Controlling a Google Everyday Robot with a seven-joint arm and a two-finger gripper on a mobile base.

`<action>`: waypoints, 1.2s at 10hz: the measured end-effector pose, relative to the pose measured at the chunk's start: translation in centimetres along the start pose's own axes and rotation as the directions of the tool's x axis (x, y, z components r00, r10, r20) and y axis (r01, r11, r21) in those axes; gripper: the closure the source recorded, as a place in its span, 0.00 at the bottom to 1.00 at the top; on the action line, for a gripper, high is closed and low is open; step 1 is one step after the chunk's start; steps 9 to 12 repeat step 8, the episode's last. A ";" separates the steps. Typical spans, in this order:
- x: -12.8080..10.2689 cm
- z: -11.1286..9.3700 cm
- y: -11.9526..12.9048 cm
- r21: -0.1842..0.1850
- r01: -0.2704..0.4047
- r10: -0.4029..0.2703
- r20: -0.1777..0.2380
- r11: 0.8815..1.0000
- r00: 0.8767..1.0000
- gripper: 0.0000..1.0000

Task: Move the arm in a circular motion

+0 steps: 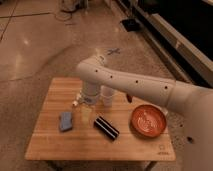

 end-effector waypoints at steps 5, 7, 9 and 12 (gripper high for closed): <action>-11.6 -3.8 -0.2 -0.113 -0.195 0.194 -0.027 0.974 0.981 0.20; -17.4 -6.3 2.1 -0.175 -0.345 0.342 -0.052 0.922 0.938 0.20; -18.6 -6.8 2.6 -0.187 -0.376 0.372 -0.057 0.908 0.927 0.20; -18.6 -6.8 2.6 -0.187 -0.376 0.372 -0.057 0.908 0.927 0.20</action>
